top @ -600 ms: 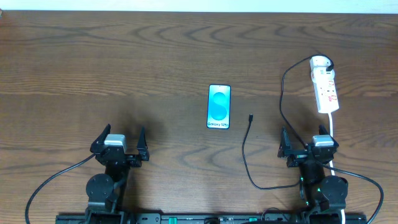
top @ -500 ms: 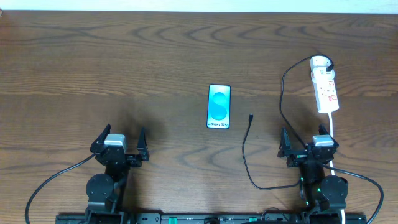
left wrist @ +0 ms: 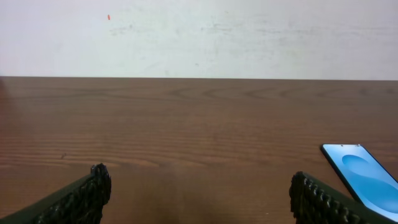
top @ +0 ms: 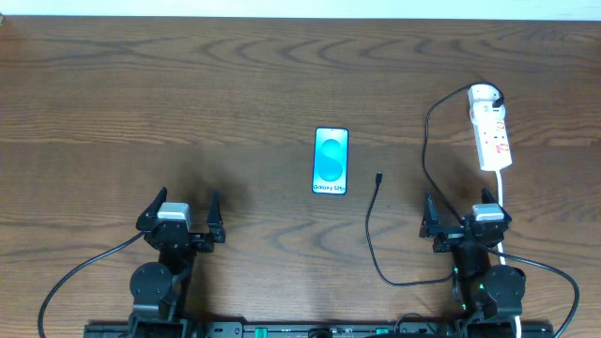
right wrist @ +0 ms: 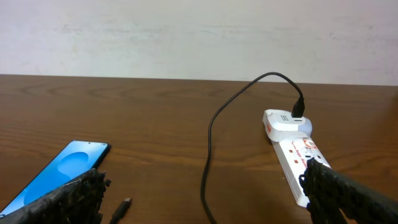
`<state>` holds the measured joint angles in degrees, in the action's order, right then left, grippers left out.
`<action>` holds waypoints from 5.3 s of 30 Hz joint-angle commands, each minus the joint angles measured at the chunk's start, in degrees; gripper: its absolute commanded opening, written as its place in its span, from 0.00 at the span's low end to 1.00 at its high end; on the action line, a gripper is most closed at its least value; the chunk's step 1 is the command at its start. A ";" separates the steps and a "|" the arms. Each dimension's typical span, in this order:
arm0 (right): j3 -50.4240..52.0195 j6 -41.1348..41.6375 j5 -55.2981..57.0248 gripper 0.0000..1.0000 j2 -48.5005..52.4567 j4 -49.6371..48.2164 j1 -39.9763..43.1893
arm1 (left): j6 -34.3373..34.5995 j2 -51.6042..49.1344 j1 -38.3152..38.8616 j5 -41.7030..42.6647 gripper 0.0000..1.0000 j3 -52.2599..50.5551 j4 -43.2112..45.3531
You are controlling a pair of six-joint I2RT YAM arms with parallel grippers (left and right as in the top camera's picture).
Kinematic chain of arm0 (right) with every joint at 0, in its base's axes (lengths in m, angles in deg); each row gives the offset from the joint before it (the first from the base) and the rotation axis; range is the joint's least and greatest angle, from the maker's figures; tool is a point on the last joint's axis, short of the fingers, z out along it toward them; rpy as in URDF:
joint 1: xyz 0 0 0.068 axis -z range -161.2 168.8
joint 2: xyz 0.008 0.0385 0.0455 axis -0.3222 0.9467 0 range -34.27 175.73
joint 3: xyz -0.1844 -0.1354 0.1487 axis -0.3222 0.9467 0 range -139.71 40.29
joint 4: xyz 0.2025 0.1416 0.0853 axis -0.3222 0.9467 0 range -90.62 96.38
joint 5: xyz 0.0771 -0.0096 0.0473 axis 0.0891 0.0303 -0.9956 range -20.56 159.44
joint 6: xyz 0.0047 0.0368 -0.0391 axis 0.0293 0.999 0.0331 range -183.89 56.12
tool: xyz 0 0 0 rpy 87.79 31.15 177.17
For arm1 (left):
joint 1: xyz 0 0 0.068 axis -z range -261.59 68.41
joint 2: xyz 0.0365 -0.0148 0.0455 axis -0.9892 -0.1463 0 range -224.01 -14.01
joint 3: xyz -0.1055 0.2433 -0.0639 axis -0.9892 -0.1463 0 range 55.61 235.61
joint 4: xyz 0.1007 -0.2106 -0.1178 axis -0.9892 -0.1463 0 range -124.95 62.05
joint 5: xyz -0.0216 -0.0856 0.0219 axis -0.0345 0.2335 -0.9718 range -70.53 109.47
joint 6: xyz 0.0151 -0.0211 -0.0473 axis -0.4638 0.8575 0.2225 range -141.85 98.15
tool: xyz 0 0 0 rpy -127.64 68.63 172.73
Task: Plug charger to phone and switch on socket
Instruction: 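Open the left gripper and raise the left arm from rest, then move the left gripper forward over the blue smartphone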
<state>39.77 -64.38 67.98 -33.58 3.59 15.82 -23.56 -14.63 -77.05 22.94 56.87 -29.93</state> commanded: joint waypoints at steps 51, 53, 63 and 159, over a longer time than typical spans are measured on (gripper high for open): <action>0.20 -0.42 0.48 0.99 -0.35 0.13 -0.44 | -0.07 0.33 -0.28 0.59 0.93 -1.03 -1.79; 0.20 -0.42 0.46 0.99 -0.35 0.13 -0.44 | -0.15 0.35 -0.28 0.55 0.93 -1.03 -0.50; 0.20 -0.42 0.48 0.99 -0.35 0.13 -0.44 | -1.51 0.35 -0.31 0.33 0.94 -1.03 24.94; 0.20 -0.42 0.46 0.99 -0.31 0.13 -0.44 | 28.61 -136.45 28.74 4.15 0.94 116.72 -59.87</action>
<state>39.82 -64.38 67.98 -33.58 3.48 15.82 4.09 -149.27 -49.73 28.07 172.76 -90.04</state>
